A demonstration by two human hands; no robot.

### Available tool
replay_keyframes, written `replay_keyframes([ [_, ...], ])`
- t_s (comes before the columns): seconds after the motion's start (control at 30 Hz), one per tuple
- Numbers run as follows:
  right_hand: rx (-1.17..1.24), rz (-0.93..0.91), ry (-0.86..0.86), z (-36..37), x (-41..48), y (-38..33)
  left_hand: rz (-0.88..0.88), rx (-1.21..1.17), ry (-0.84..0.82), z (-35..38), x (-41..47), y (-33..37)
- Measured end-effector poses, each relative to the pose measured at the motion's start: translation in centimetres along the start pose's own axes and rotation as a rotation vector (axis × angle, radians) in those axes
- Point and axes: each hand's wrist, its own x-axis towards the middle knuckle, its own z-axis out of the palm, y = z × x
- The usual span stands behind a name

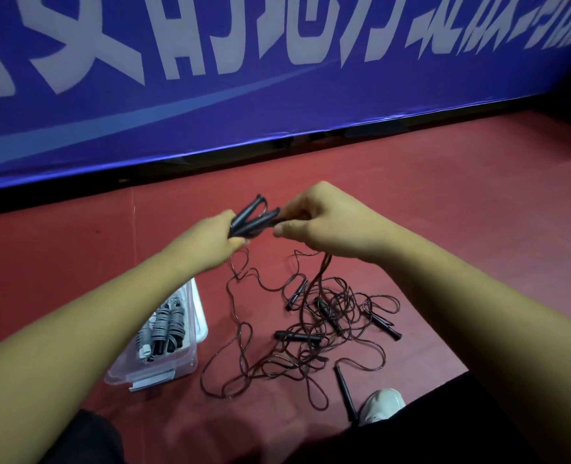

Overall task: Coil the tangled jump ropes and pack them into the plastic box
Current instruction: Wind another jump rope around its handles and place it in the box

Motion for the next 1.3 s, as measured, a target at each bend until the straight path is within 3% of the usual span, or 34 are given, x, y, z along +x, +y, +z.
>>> replay_keyframes([
  [0.13,-0.120,-0.026,0.016,-1.0,0.0,0.2,0.031,0.238,-0.058,1.0,-0.9,0.6],
  [0.3,-0.303,-0.100,0.094,-0.8,0.8,1.1,0.202,0.566,-0.197,2.0,-3.1,2.6],
  [0.4,-0.345,-0.105,0.152,-1.1,1.5,1.9,0.208,0.506,-0.337,1.9,-3.6,3.7],
  [0.57,-0.323,-0.088,0.228,-2.5,1.8,2.7,0.303,0.410,-0.331,0.8,-3.8,4.1],
  [0.73,-0.330,-0.082,0.228,-2.4,2.1,3.2,0.445,0.452,-0.448,-0.2,-4.6,4.9],
  [0.83,-0.310,-0.059,0.223,-2.4,2.4,3.8,0.498,0.314,-0.474,-0.8,-4.9,4.8],
  [1.0,-0.099,-0.013,0.190,-2.9,2.5,5.1,0.542,-0.141,-0.411,-2.4,-5.7,5.3],
  [1.17,-0.064,0.080,0.076,-2.6,2.5,6.0,0.408,-0.677,-0.325,-2.3,-6.0,5.3],
  [1.3,0.046,0.110,-0.030,-2.3,2.0,5.8,0.269,-0.908,-0.232,-2.7,-5.1,4.2],
])
